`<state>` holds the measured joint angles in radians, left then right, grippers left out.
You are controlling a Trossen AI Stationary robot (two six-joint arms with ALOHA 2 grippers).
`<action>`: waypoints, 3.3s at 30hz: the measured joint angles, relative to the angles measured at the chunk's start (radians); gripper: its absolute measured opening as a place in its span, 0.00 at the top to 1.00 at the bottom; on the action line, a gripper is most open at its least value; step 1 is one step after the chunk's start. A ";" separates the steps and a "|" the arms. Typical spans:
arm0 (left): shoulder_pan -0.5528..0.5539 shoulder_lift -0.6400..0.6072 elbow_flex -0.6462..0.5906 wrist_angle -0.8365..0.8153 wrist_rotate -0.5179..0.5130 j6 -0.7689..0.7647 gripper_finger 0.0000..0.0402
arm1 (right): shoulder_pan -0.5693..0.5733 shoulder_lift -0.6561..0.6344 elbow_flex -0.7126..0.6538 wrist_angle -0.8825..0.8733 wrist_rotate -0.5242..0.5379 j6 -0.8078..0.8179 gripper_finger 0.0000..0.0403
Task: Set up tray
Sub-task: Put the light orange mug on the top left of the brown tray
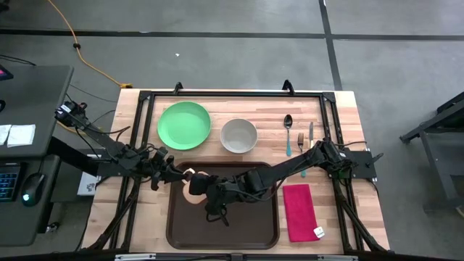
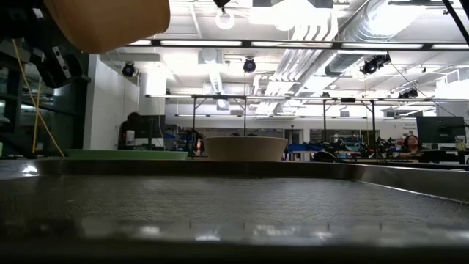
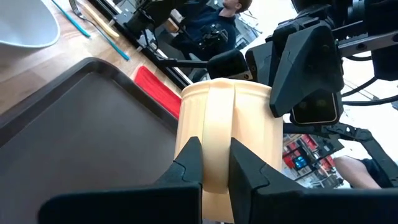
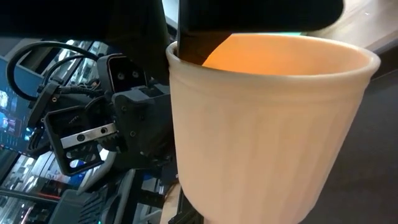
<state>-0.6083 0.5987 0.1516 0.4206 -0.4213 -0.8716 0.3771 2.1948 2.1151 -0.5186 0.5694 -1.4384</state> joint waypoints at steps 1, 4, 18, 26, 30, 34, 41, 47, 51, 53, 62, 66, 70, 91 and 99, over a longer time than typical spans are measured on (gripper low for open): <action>0.000 0.000 0.000 0.000 0.000 0.001 0.85 | 0.000 0.000 0.000 0.000 0.000 0.006 1.00; 0.000 0.000 0.000 -0.001 0.000 0.010 0.85 | 0.000 0.000 0.000 -0.004 0.000 0.042 1.00; 0.000 0.000 0.000 -0.011 -0.007 0.039 0.85 | 0.000 0.000 0.000 -0.024 0.080 0.055 0.96; 0.000 0.000 0.000 -0.013 -0.007 0.039 0.85 | -0.001 0.000 0.000 -0.046 0.158 0.054 0.93; 0.000 0.001 0.000 -0.031 -0.007 0.038 0.85 | -0.004 -0.001 0.000 -0.048 0.214 0.051 0.93; 0.000 0.000 0.000 -0.028 -0.007 0.071 0.85 | -0.004 -0.009 0.000 -0.049 0.255 0.052 0.93; 0.000 0.001 0.000 -0.030 -0.034 0.151 0.85 | -0.011 -0.055 0.000 -0.047 0.350 0.156 0.93; 0.000 0.002 0.000 -0.039 -0.078 0.245 0.85 | -0.013 -0.133 0.000 -0.095 0.340 0.438 0.93; -0.001 0.002 0.000 -0.057 -0.105 0.273 0.85 | -0.011 -0.188 0.000 -0.164 0.249 0.668 0.94; 0.000 0.002 0.000 -0.057 -0.120 0.291 0.85 | -0.011 -0.214 0.000 -0.203 0.166 0.800 0.95; -0.001 0.002 0.000 -0.055 -0.194 0.374 0.85 | -0.010 -0.259 0.000 -0.423 -0.150 1.259 0.99; 0.000 0.002 0.000 -0.054 -0.216 0.406 0.85 | -0.017 -0.259 -0.004 -0.478 -0.234 1.400 0.99; -0.001 0.002 0.000 -0.051 -0.222 0.450 0.86 | -0.032 -0.259 -0.005 -0.482 -0.252 1.539 0.98; -0.001 0.002 0.000 0.005 -0.222 0.561 0.86 | -0.212 -0.258 -0.005 -0.450 -0.524 1.851 0.88; -0.001 0.001 0.000 0.092 -0.217 0.622 0.86 | -0.257 -0.257 -0.015 -0.436 -0.596 1.869 0.78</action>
<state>-0.6094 0.6002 0.1513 0.5126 -0.6386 -0.2499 0.1201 1.9373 2.1003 -0.9545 -0.0262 0.4301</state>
